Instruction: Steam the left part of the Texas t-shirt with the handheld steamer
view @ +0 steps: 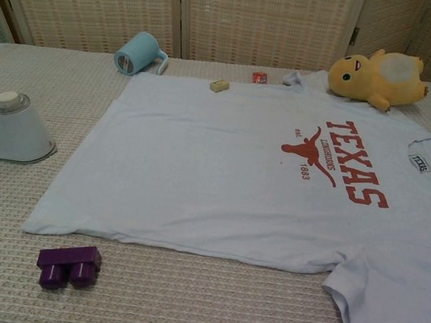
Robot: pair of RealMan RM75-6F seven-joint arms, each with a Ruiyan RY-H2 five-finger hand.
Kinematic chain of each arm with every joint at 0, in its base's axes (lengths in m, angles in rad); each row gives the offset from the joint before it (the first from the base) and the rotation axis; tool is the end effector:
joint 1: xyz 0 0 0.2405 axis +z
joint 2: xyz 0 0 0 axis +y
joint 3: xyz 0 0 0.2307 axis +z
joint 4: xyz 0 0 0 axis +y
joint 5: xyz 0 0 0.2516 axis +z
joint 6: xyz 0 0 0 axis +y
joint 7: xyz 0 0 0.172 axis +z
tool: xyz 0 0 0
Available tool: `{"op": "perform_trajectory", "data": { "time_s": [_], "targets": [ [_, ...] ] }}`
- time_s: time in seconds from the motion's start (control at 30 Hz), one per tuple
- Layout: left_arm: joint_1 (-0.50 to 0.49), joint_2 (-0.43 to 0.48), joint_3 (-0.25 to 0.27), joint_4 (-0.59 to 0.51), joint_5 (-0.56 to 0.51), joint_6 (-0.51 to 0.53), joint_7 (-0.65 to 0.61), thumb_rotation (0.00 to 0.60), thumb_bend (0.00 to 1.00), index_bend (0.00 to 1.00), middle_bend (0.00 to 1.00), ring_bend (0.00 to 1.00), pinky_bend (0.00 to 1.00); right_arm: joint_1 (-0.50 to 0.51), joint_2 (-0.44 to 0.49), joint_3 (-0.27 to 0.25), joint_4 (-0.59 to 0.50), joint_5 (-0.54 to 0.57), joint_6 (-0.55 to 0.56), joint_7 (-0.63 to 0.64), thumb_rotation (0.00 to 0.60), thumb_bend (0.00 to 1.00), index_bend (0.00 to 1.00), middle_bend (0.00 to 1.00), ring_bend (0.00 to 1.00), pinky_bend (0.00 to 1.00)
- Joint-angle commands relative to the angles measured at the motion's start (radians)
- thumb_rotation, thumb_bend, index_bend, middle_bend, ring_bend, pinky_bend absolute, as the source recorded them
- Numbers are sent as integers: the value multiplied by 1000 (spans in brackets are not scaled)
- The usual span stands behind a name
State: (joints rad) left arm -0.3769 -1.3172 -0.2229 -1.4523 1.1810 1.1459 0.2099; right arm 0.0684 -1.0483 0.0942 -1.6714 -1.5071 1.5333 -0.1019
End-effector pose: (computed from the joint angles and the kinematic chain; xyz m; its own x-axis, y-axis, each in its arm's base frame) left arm -0.2815 0.3379 0.0581 0.4444 0.0891 0.8914 0.8938 0.0239 -0.4479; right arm -0.2929 -0.2155 0.1397 0.4928 0.0843 0.8661 -0.8692 0.0000 0.4945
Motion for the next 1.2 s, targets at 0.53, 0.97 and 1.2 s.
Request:
{"op": "perform_trajectory", "data": {
  "time_s": [0.53,0.97,1.2],
  "targets": [
    [-75,-164,-7,289,-96,-99,-36,600,284,251,270,182,158,1,-4,1,-1,4,-3,1,600,67,0,51,0,69],
    [-110,-228,-10,417,-106,-137,-56,600,365,346,354,239,200,3,-10,4,-4,22,-14,-9,600,67,0,53,0,69],
    [-147,-293,-23,546,-109,-181,-97,600,372,448,445,313,256,6,-12,5,-8,27,-19,-16,600,67,0,53,0,69]
  ]
}}
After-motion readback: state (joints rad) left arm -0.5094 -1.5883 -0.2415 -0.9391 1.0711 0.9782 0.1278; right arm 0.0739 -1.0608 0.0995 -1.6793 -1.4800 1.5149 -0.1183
